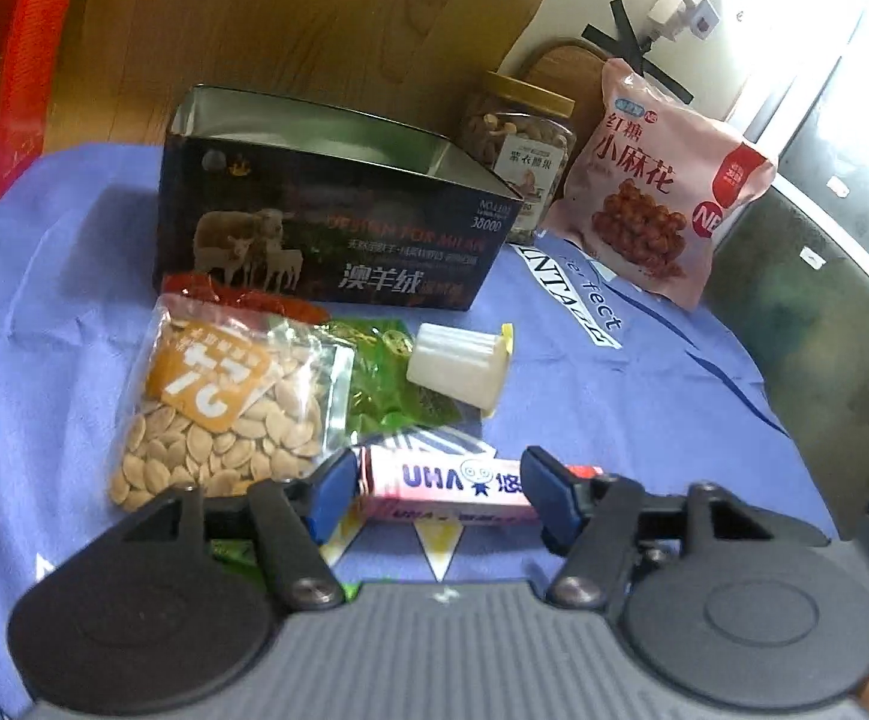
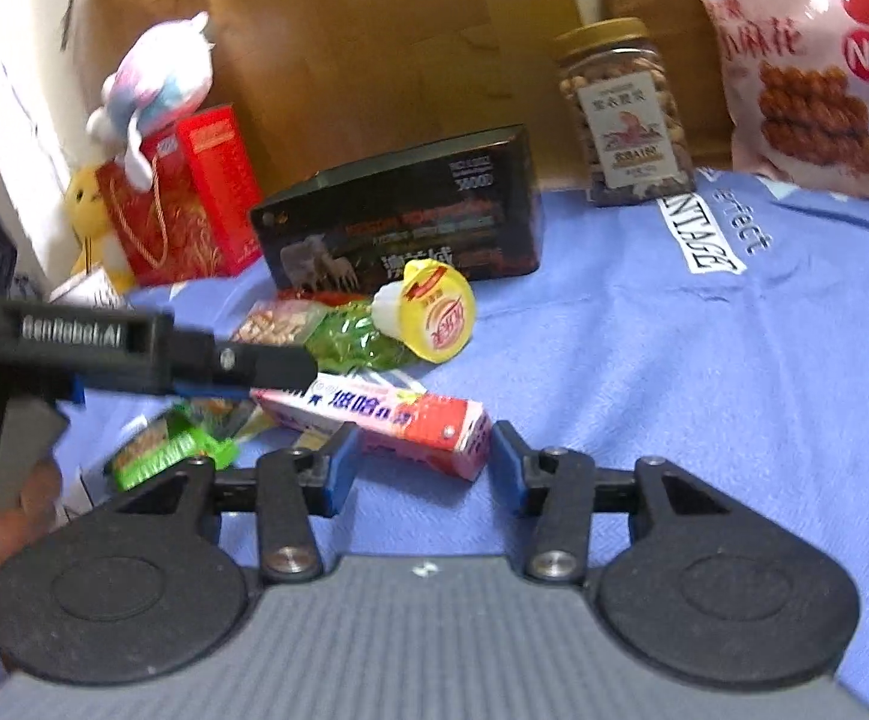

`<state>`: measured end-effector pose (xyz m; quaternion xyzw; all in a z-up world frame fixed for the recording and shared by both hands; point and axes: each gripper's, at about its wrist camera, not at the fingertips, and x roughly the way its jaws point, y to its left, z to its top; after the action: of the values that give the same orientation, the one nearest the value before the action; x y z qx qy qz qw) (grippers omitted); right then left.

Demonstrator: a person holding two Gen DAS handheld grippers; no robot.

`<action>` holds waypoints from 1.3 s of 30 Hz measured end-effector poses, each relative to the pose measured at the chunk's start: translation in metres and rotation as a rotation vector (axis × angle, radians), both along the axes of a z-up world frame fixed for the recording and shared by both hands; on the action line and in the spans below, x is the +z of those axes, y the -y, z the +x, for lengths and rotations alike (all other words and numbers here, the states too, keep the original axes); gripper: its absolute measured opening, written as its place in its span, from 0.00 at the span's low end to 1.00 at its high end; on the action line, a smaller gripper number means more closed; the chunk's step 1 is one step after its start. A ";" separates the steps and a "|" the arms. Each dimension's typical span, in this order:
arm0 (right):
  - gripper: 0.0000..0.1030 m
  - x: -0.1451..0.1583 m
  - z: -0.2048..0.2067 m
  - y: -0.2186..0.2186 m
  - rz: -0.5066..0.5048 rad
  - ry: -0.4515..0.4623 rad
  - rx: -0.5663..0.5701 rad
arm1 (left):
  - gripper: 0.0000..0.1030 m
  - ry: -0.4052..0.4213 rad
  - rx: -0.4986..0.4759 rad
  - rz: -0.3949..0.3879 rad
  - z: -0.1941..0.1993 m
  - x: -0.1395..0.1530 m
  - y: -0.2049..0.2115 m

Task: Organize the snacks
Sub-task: 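Grasp the pink UHA candy box with the right gripper, then place the pink candy box into the tin box with the right gripper, then grasp the yellow cup jelly with the right gripper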

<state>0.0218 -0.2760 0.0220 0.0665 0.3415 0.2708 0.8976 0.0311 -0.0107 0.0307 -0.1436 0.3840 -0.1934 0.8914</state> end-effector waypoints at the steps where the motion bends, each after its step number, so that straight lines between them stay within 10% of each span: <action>1: 0.50 -0.001 0.000 -0.002 -0.016 0.010 0.003 | 0.57 -0.004 -0.003 0.006 0.001 -0.001 0.002; 16: 0.39 0.075 0.076 -0.048 -0.032 0.298 -0.010 | 0.49 0.216 0.098 -0.020 0.062 0.088 -0.038; 22: 0.43 0.067 0.123 -0.054 -0.039 0.242 -0.114 | 0.67 0.107 0.139 0.013 0.119 0.071 -0.038; 29: 0.46 0.031 0.060 -0.021 0.084 0.107 -0.051 | 0.68 0.188 0.057 -0.081 0.059 0.062 -0.046; 33: 0.68 0.002 0.059 -0.048 -0.008 0.049 -0.011 | 0.68 0.087 0.012 -0.105 0.055 0.042 -0.031; 39: 0.52 -0.011 0.066 -0.066 -0.062 0.015 0.021 | 0.68 -0.029 -0.024 -0.138 0.067 0.016 -0.009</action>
<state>0.0881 -0.2103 0.0110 0.0331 0.3435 0.2697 0.8990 0.0983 -0.0018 0.0470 -0.2028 0.3844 -0.2279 0.8713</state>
